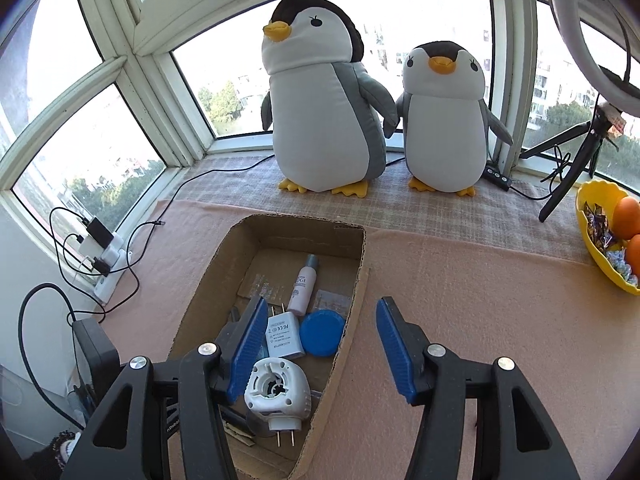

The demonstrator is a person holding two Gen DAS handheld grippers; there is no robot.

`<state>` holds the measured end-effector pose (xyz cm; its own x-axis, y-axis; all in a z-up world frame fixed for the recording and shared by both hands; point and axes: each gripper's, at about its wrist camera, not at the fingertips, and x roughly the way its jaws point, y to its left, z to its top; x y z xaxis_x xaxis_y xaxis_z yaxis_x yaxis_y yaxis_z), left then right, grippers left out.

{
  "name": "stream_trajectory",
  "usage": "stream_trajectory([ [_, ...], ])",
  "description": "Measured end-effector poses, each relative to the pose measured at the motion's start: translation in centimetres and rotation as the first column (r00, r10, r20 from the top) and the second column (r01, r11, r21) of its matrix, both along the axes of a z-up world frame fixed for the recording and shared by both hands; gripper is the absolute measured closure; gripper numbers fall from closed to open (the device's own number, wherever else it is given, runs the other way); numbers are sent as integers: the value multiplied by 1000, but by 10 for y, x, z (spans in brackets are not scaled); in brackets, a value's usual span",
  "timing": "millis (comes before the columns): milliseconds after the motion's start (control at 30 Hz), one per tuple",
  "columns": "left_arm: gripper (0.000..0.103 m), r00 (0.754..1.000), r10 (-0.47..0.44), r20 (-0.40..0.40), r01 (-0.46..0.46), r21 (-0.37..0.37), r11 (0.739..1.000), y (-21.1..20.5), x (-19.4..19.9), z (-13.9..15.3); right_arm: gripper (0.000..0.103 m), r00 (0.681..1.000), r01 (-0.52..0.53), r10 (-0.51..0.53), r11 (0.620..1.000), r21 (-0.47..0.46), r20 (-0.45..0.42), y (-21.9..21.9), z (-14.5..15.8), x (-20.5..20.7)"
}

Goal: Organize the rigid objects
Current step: 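Move the open right tool out of the box to the patterned lighter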

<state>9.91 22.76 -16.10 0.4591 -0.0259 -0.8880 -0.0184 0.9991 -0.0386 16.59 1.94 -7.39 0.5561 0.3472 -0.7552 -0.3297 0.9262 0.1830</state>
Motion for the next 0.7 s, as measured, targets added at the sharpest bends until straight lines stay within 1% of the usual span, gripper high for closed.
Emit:
stream_trajectory([
  [133,78,1000,-4,4,4,2,1000,0,-1,1,51,999,31,-31,999,41,7,-23,13,-23],
  [333,78,1000,-14,6,14,9,1000,0,-1,1,51,996,90,-91,994,62,11,-65,30,-65],
  [533,78,1000,-20,9,20,12,1000,-1,-1,0,50,989,141,-142,990,17,35,-105,41,-105],
  [600,78,1000,-25,10,25,16,1000,-1,-2,0,48,986,164,-163,987,-6,36,-117,39,-115],
  [700,78,999,-32,9,32,24,999,-2,-1,0,48,981,194,-194,981,-20,27,-136,33,-127],
])
